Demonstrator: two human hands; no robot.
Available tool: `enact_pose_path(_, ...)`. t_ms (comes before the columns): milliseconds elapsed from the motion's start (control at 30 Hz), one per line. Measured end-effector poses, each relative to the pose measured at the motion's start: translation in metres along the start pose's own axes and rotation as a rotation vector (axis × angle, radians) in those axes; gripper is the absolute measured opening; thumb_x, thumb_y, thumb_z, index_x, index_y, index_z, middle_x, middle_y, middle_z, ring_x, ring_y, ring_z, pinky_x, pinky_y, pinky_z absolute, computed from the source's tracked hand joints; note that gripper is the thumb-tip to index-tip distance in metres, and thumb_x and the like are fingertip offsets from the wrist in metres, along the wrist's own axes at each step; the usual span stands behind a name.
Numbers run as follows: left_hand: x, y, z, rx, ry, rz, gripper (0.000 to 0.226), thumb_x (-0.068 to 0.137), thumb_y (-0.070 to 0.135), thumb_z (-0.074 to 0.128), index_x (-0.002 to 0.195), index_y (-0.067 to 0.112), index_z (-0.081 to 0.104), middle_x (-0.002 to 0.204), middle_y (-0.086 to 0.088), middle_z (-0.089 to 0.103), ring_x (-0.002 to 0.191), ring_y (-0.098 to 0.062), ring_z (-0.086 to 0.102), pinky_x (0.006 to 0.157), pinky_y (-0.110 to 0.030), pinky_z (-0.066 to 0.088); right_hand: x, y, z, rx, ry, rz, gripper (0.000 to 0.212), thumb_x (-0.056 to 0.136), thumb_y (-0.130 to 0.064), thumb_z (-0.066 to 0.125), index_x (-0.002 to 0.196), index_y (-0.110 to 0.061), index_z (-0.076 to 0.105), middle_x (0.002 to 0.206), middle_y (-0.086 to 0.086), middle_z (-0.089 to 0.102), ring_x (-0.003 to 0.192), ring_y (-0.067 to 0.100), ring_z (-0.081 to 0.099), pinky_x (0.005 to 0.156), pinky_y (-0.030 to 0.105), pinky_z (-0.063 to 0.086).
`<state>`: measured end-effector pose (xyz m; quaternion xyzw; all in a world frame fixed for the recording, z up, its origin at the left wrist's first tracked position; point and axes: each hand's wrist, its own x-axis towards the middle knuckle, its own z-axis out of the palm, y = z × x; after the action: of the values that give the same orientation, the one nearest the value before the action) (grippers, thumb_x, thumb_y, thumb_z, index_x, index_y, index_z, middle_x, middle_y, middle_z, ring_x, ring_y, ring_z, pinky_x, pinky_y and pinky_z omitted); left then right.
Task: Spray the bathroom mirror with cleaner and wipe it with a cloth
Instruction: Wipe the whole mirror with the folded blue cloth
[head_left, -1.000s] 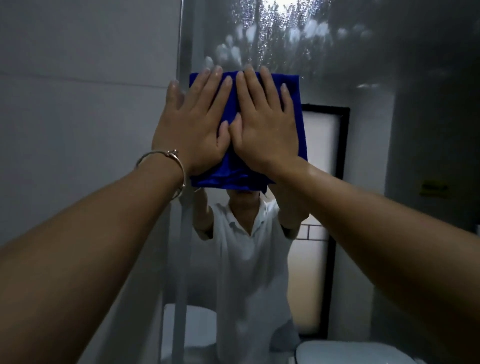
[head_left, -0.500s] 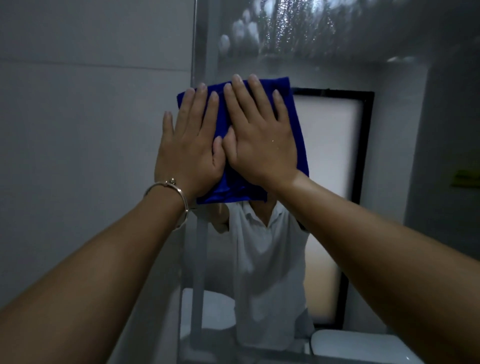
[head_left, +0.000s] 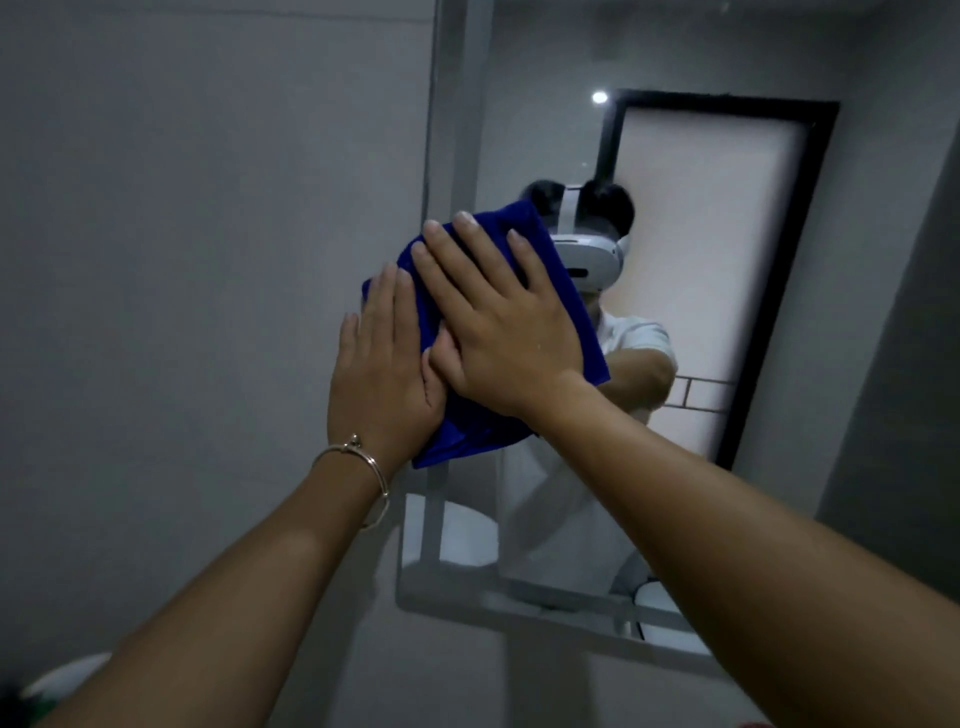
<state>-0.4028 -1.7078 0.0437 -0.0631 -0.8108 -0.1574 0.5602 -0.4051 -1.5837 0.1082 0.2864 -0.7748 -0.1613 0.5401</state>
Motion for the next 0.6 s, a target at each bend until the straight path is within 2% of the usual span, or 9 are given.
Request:
enact_pose_path(200, -0.02, -0.002, 0.012, -0.005, -0.009, -0.086, 0.059, 0.096, 0.031, 0.024, 0.148, 0.006, 0.009, 0.154, -0.013, 0.018, 0.142, -0.023, 0.019, 0.113, -0.042, 0.015, -0.008, -0.008, 0.004, 0.02, 0.017, -0.054, 0.06, 0.09, -0.037, 0.033, 0.145, -0.013, 0.031, 0.153, 0.006, 0.027, 0.143, 0.025, 0.018, 0.115, 0.045, 0.007)
enact_pose_path(400, -0.071, -0.005, 0.026, 0.008, -0.034, -0.191, 0.057, 0.096, 0.029, 0.023, 0.146, 0.003, 0.015, 0.152, -0.015, 0.025, 0.14, -0.026, 0.025, 0.111, -0.046, 0.023, -0.035, -0.034, 0.015, 0.013, -0.04, -0.156, 0.057, 0.091, -0.036, 0.029, 0.142, -0.014, 0.039, 0.152, 0.005, 0.031, 0.142, 0.024, 0.021, 0.115, 0.044, 0.011)
enact_pose_path(600, -0.082, -0.004, 0.03, 0.036, -0.075, -0.256, 0.058, 0.096, 0.031, 0.019, 0.147, 0.006, 0.013, 0.154, -0.011, 0.02, 0.142, -0.022, 0.019, 0.113, -0.044, 0.018, -0.04, -0.041, 0.019, 0.024, -0.034, -0.167, 0.054, 0.091, -0.037, 0.034, 0.138, -0.012, 0.045, 0.148, 0.005, 0.039, 0.14, 0.024, 0.026, 0.114, 0.044, 0.015)
